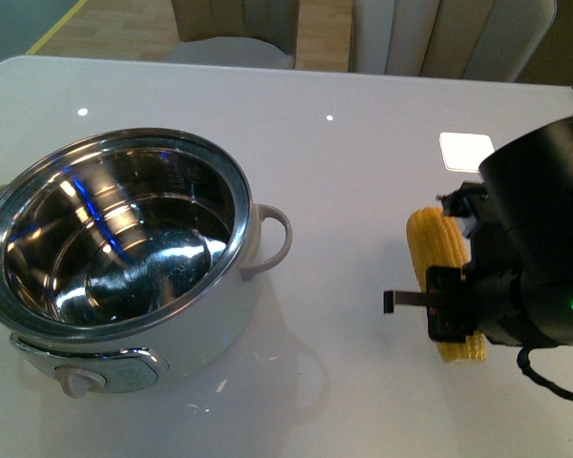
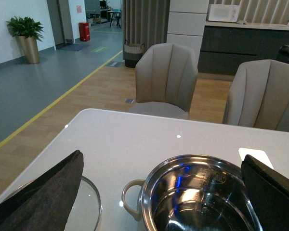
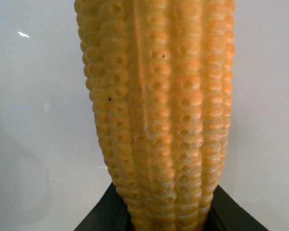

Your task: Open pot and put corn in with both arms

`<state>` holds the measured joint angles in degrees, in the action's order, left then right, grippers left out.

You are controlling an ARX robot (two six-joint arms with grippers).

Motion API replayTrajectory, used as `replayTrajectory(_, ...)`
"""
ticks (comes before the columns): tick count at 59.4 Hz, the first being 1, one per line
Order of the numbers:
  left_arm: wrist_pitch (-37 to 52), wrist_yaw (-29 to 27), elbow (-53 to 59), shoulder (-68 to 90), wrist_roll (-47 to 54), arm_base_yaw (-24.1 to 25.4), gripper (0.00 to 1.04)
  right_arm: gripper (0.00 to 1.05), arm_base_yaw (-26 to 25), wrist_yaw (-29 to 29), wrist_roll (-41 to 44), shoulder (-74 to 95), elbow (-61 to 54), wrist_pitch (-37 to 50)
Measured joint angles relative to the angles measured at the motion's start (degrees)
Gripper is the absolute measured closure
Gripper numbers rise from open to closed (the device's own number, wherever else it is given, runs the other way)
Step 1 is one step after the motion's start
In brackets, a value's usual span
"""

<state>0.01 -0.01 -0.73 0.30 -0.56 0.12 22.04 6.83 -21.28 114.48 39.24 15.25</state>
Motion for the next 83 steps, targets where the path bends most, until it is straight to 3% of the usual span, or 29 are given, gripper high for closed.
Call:
replayTrajectory(12, 0.02, 0.0, 0.0, 0.0, 0.0, 0.0, 0.07, 0.83, 1.31, -5.18, -4.57, -12.26, -0.2, -1.44)
replayTrajectory(28, 0.0, 0.0, 0.0, 0.0, 0.0, 0.0, 0.07, 0.84, 6.84, -9.51, -11.19, -17.9, 6.91, -2.62)
replayTrajectory(64, 0.0, 0.0, 0.0, 0.0, 0.0, 0.0, 0.07, 0.85, 18.05, -14.47, -22.53, 0.96, 32.54, -7.13)
replayTrajectory(83, 0.0, 0.0, 0.0, 0.0, 0.0, 0.0, 0.07, 0.86, 20.76, -15.5, -25.2, 7.1, 36.35, -7.85)
